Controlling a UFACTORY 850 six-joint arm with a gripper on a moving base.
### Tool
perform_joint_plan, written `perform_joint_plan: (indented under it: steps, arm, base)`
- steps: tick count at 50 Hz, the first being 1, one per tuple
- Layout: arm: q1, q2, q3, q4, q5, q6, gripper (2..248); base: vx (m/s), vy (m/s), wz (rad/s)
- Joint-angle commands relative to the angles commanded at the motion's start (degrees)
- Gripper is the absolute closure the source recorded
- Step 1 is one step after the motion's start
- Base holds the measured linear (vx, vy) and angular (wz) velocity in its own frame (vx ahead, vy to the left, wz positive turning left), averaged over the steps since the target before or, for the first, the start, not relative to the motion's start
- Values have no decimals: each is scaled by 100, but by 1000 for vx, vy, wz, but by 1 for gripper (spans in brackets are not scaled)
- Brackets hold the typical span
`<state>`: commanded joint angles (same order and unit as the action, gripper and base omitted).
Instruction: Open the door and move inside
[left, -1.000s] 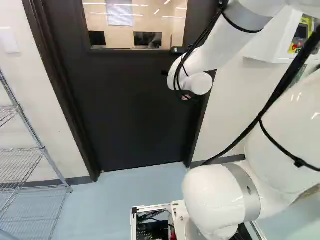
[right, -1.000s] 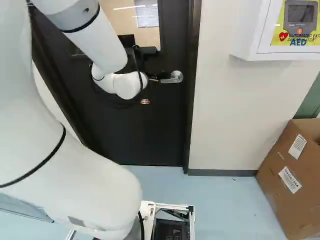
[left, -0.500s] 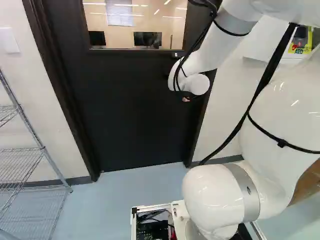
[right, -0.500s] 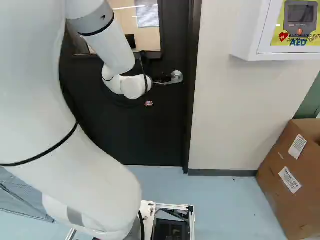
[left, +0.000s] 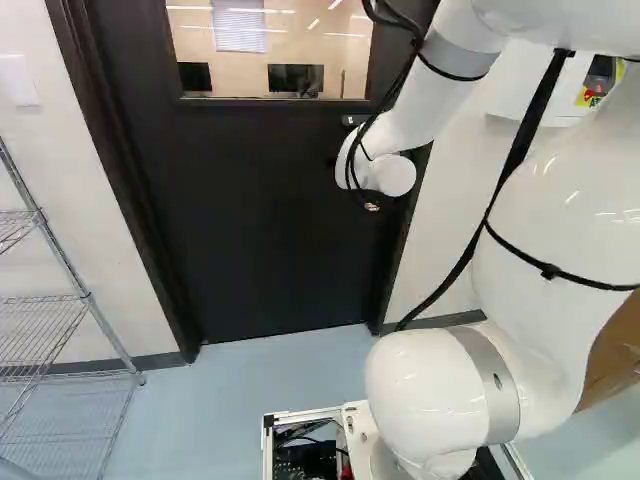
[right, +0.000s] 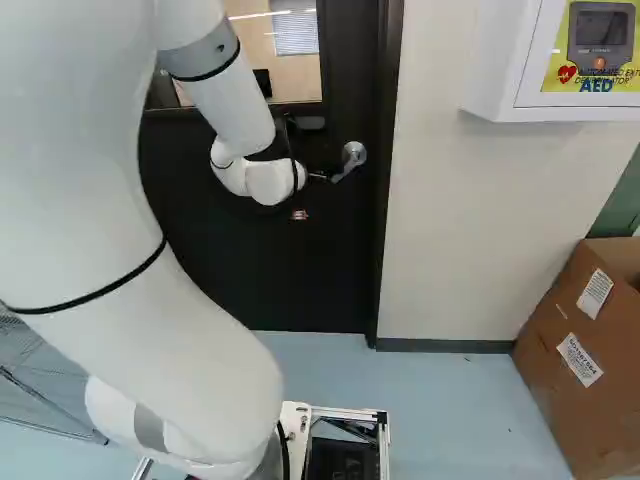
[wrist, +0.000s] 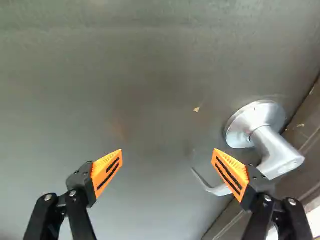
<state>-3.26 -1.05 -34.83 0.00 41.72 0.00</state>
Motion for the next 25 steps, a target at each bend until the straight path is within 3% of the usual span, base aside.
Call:
perform_joint_plan:
  steps: [25]
  arm:
    - [0,-308,23,0,0,0,3]
  base:
    - [0,0,0]
